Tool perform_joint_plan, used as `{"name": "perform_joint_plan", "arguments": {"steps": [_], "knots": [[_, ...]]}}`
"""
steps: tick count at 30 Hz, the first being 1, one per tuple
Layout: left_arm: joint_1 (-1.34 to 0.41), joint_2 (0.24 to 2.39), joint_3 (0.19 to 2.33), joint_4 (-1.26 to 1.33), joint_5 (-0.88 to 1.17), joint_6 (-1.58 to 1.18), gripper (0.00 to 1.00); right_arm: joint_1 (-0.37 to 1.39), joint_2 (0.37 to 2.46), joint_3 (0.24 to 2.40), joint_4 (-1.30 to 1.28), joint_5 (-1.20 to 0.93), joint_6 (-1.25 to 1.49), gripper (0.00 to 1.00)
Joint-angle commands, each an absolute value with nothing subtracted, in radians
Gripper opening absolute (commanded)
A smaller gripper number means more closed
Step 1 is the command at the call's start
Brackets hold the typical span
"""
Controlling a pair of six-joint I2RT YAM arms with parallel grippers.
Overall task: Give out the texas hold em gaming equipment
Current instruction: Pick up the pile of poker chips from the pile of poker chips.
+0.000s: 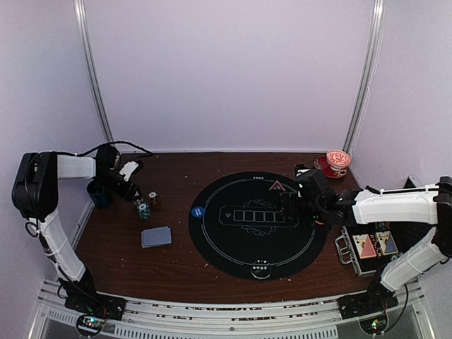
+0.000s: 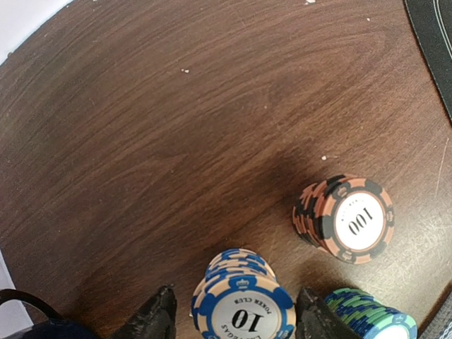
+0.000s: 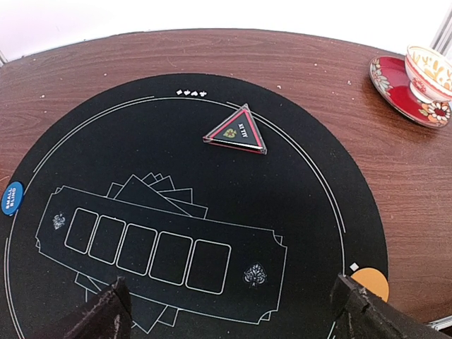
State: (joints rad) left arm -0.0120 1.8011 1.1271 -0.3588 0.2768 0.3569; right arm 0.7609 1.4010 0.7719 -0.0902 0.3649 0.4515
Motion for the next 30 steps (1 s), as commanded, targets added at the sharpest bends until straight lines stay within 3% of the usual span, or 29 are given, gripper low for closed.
{"name": "perform_joint_plan", "arguments": {"steps": [1, 18, 30], "knots": [[-0.001, 1.815, 1.133, -0.322, 0.285, 0.353, 0.58, 0.767, 1.397, 0.789, -0.101, 0.395, 0.451, 1.0], [-0.002, 1.795, 1.119, -0.317, 0.278, 0.35, 0.29, 0.77, 1.397, 0.791, -0.104, 0.4, 0.45, 1.0], [-0.003, 1.687, 1.104, -0.321, 0.307, 0.351, 0.21, 0.769, 1.399, 0.791, -0.104, 0.407, 0.451, 1.0]]}}
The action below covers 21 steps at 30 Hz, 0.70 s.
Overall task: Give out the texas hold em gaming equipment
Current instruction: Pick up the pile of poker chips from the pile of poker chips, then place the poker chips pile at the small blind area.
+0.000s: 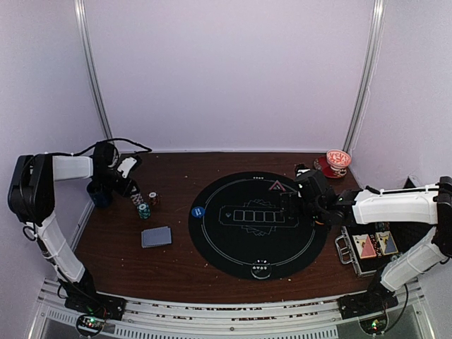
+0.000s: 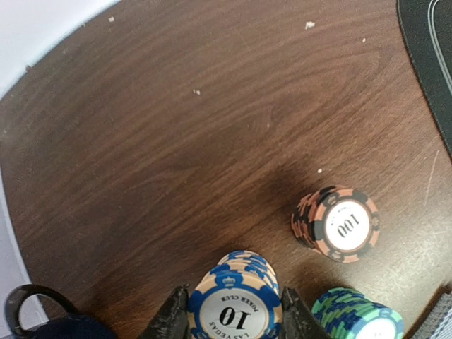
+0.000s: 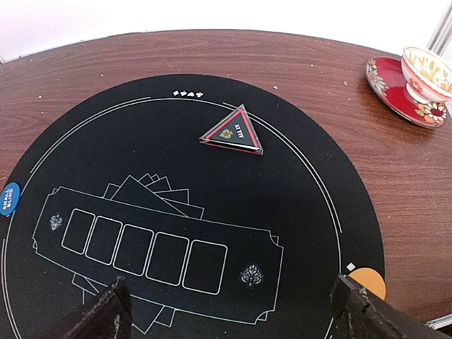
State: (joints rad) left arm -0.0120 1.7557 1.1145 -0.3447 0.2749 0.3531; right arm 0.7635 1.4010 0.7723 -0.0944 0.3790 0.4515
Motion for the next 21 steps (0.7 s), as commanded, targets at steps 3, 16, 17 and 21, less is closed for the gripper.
{"name": "perform_joint_plan", "arguments": {"steps": [3, 16, 17, 21], "knots": [[-0.002, 1.656, 1.103, -0.327, 0.321, 0.355, 0.2, 0.769, 1.401, 0.79, -0.104, 0.408, 0.451, 1.0], [-0.244, 1.671, 1.185, -0.353, 0.276, 0.371, 0.2, 0.769, 1.409, 0.793, -0.104, 0.423, 0.453, 1.0], [-0.265, 1.686, 1.2, -0.351, 0.278, 0.362, 0.2, 0.769, 1.408, 0.792, -0.104, 0.424, 0.453, 1.0], [-0.336, 1.754, 1.276, -0.352, 0.286, 0.329, 0.2, 0.769, 1.41, 0.79, -0.104, 0.431, 0.452, 1.0]]}}
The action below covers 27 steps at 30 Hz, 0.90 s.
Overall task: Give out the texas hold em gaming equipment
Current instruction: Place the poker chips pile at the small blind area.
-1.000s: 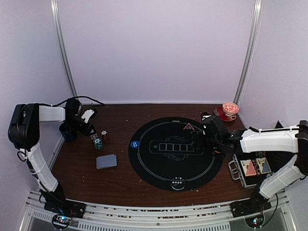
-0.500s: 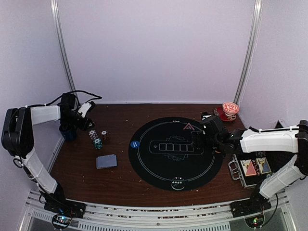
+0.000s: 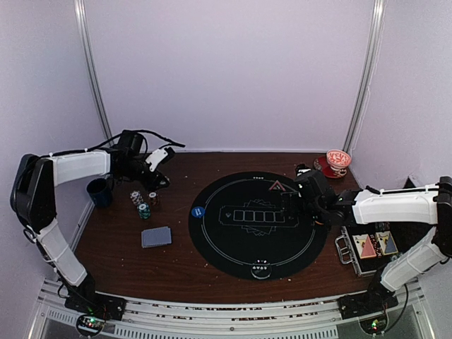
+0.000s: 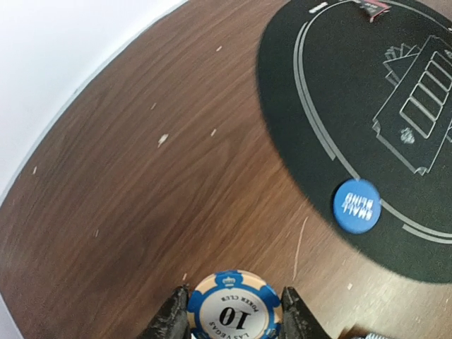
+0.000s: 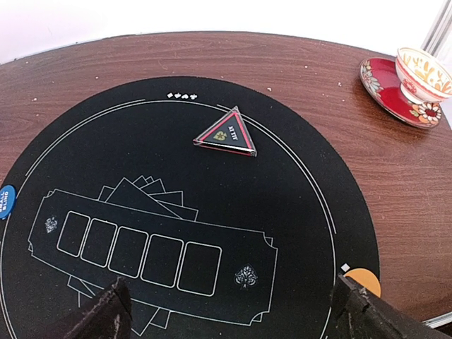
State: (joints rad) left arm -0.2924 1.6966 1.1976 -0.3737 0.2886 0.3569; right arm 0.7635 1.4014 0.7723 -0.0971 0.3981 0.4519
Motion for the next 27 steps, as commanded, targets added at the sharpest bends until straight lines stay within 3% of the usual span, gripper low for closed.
{"name": "perform_joint_plan", "arguments": {"steps": [1, 27], "knots": [[-0.352, 1.773, 1.293, -0.352, 0.287, 0.323, 0.2, 0.769, 1.411, 0.79, -0.103, 0.433, 0.452, 1.0], [-0.541, 2.063, 1.476, -0.347, 0.252, 0.269, 0.2, 0.769, 1.411, 0.791, -0.106, 0.438, 0.451, 1.0]]}}
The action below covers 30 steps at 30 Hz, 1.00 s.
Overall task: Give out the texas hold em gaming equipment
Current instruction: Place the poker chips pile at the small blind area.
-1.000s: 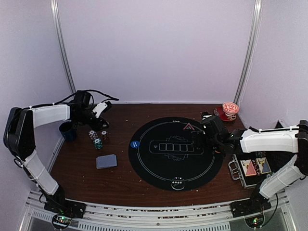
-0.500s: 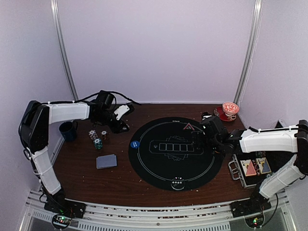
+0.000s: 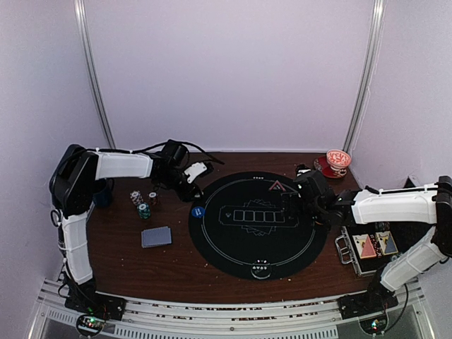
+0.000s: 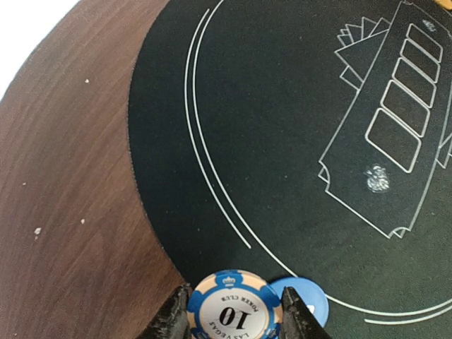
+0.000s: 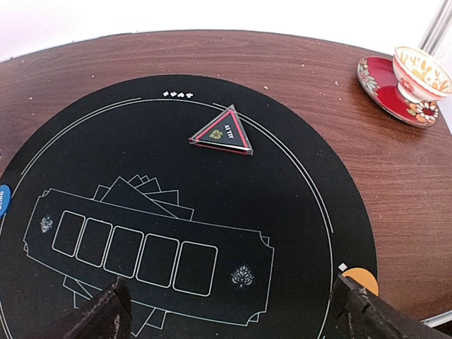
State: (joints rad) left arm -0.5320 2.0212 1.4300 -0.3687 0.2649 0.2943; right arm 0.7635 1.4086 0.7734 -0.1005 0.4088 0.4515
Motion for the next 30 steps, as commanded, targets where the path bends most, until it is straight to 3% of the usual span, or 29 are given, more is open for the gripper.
{"name": "perform_joint_plan", "arguments": {"steps": [1, 30], "knots": [[-0.544, 2.067, 1.48, -0.342, 0.247, 0.266, 0.2, 0.769, 1.412, 0.791, -0.106, 0.439, 0.451, 1.0], [-0.545, 2.173, 1.517, -0.311, 0.2, 0.248, 0.2, 0.77, 1.416, 0.792, -0.106, 0.43, 0.45, 1.0]]}}
